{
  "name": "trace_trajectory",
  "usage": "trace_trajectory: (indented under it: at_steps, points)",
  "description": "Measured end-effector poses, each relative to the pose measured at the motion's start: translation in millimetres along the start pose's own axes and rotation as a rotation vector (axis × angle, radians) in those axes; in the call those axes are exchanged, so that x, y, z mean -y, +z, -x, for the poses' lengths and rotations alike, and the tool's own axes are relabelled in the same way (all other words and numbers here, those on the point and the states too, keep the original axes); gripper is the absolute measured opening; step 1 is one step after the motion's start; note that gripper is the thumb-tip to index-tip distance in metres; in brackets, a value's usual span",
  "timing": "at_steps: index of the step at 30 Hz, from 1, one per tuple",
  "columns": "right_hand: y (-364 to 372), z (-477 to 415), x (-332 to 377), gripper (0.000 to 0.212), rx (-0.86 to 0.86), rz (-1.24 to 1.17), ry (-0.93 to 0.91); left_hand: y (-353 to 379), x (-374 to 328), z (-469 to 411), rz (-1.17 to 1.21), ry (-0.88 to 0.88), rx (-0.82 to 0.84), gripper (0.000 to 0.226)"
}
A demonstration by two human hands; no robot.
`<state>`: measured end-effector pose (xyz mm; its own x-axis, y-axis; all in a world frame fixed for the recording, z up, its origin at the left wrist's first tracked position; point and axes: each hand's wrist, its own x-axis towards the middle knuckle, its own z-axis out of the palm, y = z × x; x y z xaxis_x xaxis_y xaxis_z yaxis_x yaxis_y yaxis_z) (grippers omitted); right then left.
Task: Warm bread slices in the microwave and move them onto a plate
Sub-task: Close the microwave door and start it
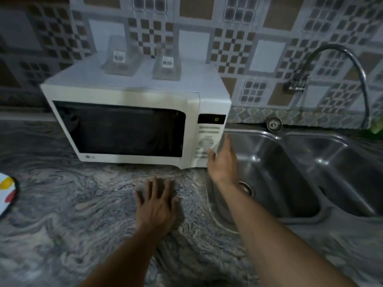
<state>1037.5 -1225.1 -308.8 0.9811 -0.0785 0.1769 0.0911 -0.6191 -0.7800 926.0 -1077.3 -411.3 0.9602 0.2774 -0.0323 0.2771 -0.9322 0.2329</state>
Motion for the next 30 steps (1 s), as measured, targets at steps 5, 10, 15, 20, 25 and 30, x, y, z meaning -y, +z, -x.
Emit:
trace_trajectory:
  at_steps: [5, 10, 15, 20, 25, 30]
  points:
    - [12.9, -13.8, -10.5, 0.034, -0.051, 0.009, -0.047, 12.1, -1.9, 0.5, -0.016, -0.029, -0.021, 0.063]
    - [17.3, -17.7, -8.4, 0.03, -0.102, -0.009, -0.022, 15.1, -1.7, -0.8, -0.024, -0.041, -0.034, 0.066]
    - [16.5, -19.3, -6.7, 0.03, -0.12, -0.014, -0.022, 15.2, -0.9, -2.3, -0.014, -0.041, -0.047, 0.067]
    - [13.2, -20.3, -5.1, 0.032, -0.115, 0.0, -0.024, 16.3, -0.4, -1.7, -0.022, -0.044, -0.058, 0.068]
    - [9.9, -22.7, -4.9, 0.032, -0.1, 0.035, -0.019, 14.9, -1.2, -2.9, -0.02, -0.045, -0.051, 0.068]
    - [9.9, -25.8, -6.8, 0.032, -0.096, 0.005, 0.002, 13.7, -0.9, -1.7, -0.014, -0.044, -0.043, 0.068]
